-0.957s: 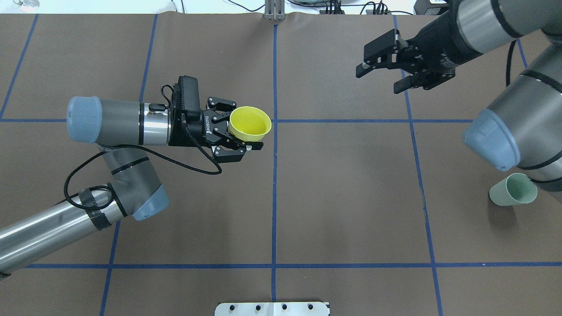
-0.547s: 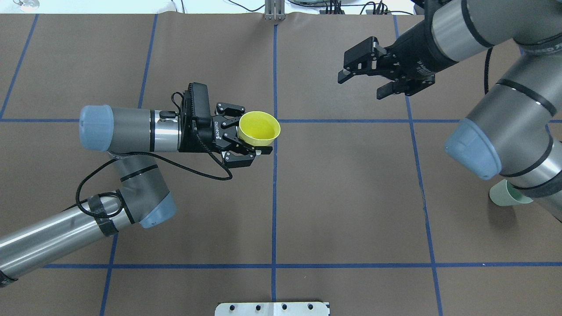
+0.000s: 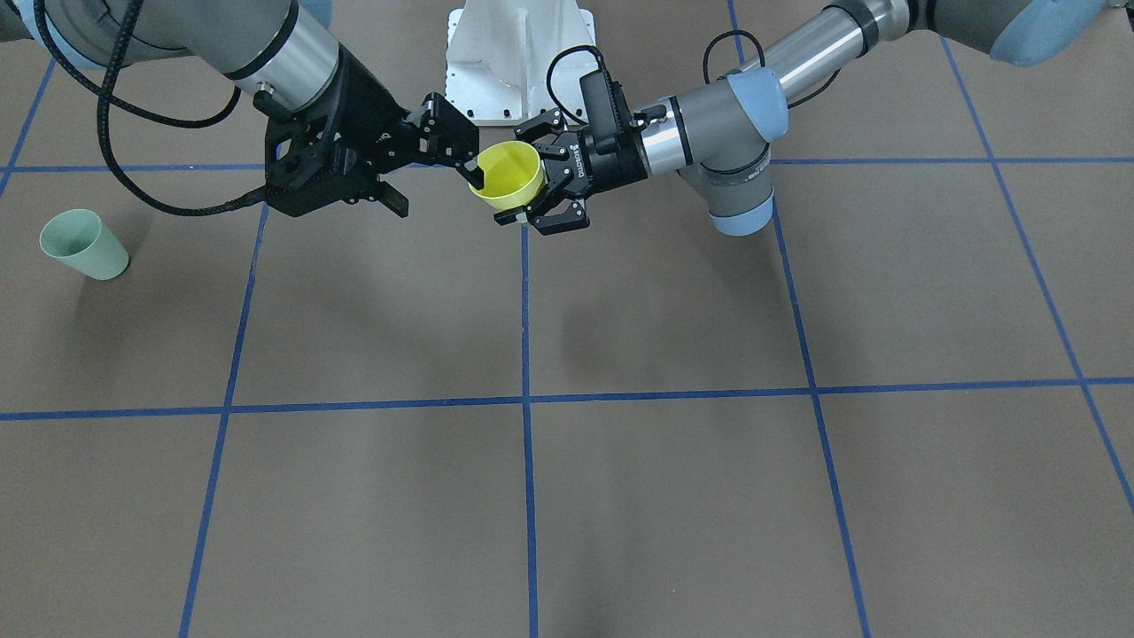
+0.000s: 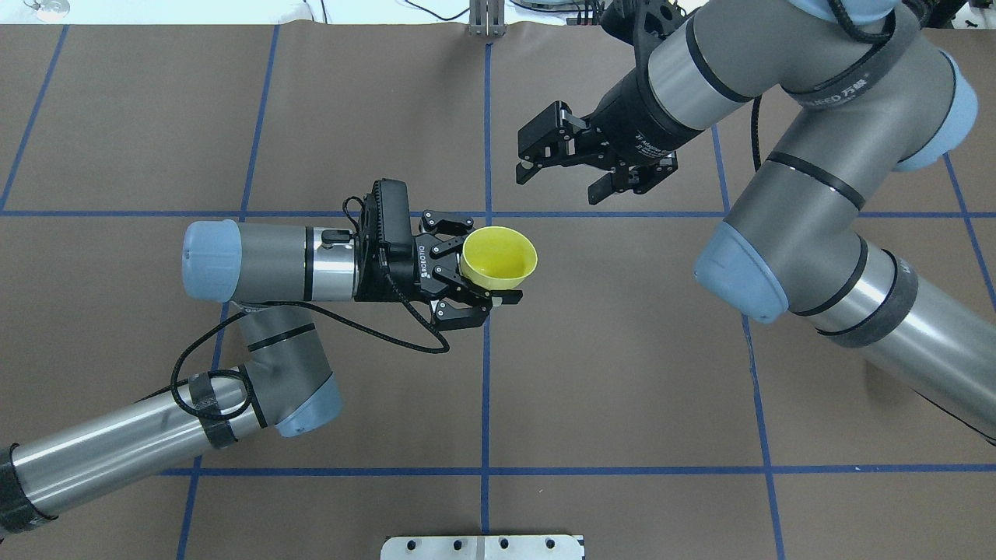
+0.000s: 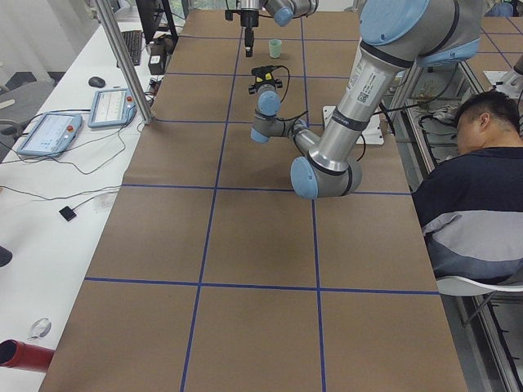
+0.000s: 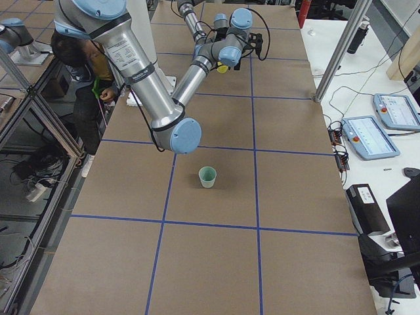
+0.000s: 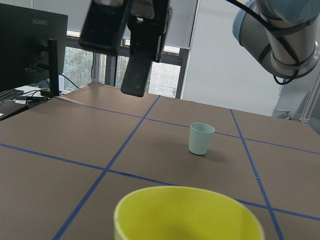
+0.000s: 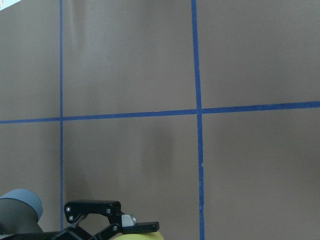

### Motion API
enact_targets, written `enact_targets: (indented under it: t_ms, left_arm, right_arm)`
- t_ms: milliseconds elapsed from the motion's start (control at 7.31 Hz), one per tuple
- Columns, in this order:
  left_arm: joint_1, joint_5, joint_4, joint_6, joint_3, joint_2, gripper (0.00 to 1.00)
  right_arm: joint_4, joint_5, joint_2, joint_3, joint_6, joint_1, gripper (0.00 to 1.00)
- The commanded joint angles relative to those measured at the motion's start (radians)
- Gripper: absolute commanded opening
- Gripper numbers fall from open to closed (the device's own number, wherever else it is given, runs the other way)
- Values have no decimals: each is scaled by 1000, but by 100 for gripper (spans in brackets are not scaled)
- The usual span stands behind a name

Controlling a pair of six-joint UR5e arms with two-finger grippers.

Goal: Transfer and stack yellow cup on green cup

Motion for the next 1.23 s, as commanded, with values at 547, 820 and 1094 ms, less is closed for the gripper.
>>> enact_targets:
  t_ms: [547, 820, 1094]
  left_arm:
    - [25, 55, -59, 0, 3, -5, 1]
    - [27, 55, -59, 0, 5, -8, 1]
    - [27, 55, -59, 0, 5, -8, 1]
  right_arm:
    - [-41, -10, -11, 8, -28, -62, 100]
    - [-41, -19, -17, 10, -28, -76, 100]
    - [-41, -37, -19, 13, -28, -91, 100]
